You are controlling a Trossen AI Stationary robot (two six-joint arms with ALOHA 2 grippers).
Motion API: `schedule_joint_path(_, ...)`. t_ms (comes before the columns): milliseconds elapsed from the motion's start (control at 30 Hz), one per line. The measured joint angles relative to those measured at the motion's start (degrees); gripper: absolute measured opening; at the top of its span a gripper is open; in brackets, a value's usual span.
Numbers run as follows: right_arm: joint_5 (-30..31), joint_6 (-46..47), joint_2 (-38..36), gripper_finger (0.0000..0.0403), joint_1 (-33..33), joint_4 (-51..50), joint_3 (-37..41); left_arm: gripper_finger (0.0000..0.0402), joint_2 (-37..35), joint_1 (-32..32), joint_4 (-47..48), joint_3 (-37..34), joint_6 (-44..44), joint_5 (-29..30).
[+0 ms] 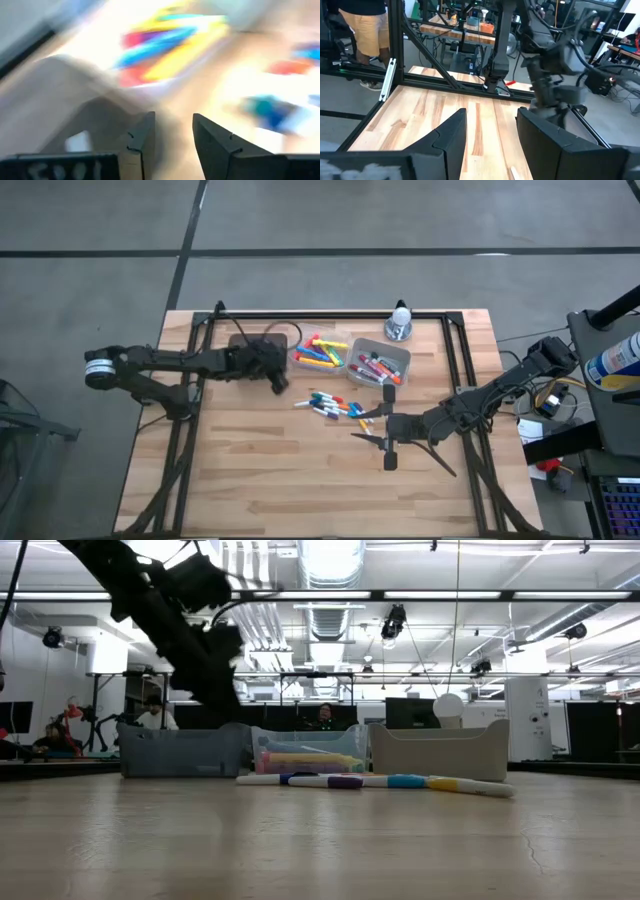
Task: Pick & Place Markers
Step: Put the blue mini marker into the black bin
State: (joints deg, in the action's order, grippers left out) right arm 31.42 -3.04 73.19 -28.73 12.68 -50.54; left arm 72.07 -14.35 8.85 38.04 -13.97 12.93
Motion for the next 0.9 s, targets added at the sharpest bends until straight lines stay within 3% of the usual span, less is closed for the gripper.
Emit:
schedule_joint_path(133,0.00,0.01,0.00,0.0166,0.00,-0.01,0.00,0.0123,0.02,5.64,-3.92,0.00,6.43,-7.54)
schedule_joint_path(433,0.00,0.01,0.00,0.0166,-0.02,0.01,0.00,0.0123,1.36,11.27,-7.90,-2.37,9.29,-6.45)
schedule_joint_path(700,0.00,0.01,0.00,0.0166,0.00,0.12,0.00,0.0123,12.01,12.44,-13.01,-1.59,10.55,-6.40)
schedule_joint_path(900,0.00,0.01,0.00,0.0166,0.00,-0.04,0.00,0.0123,19.12,12.42,-14.52,0.48,11.01,-2.10)
